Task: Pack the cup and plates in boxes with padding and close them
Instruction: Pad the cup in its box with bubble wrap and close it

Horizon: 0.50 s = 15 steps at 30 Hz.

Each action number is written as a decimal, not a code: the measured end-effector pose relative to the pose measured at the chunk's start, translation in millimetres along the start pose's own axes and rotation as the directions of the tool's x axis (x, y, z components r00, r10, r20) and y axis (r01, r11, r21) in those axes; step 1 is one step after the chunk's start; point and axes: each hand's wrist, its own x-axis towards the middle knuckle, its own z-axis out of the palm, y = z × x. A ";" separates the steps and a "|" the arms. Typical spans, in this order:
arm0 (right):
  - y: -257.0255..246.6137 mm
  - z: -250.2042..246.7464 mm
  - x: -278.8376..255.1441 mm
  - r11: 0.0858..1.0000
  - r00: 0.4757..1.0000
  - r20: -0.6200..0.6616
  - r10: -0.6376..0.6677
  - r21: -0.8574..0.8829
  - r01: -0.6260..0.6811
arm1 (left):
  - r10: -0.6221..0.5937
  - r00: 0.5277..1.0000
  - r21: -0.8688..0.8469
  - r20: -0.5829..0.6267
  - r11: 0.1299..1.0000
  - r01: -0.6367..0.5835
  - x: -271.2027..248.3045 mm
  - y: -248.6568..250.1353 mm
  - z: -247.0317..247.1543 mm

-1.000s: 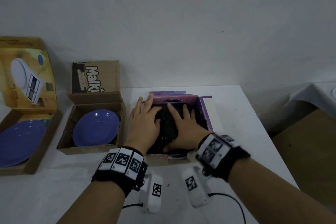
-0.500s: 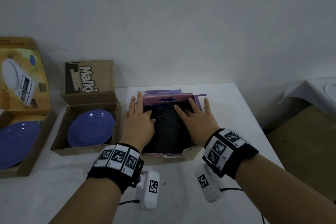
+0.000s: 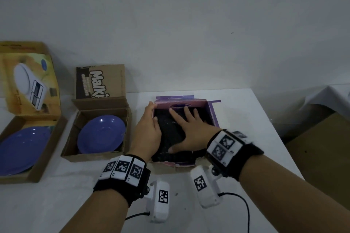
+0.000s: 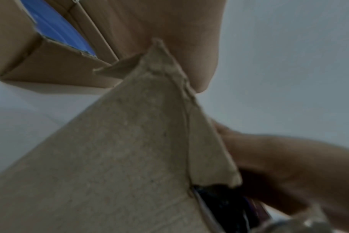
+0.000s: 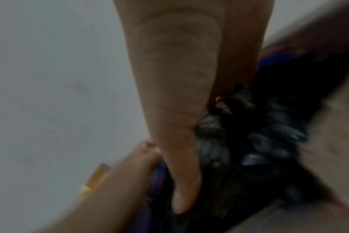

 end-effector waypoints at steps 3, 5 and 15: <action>-2.6 31.6 8.9 0.988 0.990 -0.137 0.018 -0.150 -0.039 | -0.020 1.000 -0.003 0.006 1.000 0.020 -0.5 -1.4 1.2; -5.0 40.1 10.7 0.976 0.969 -0.248 -0.004 -0.214 -0.051 | -0.041 0.999 -0.017 0.014 0.999 0.041 -0.3 -2.1 3.1; 11.7 10.5 3.2 0.914 0.993 -0.114 0.018 0.405 0.030 | -0.060 0.998 -0.028 0.000 0.998 0.060 -1.3 1.8 3.7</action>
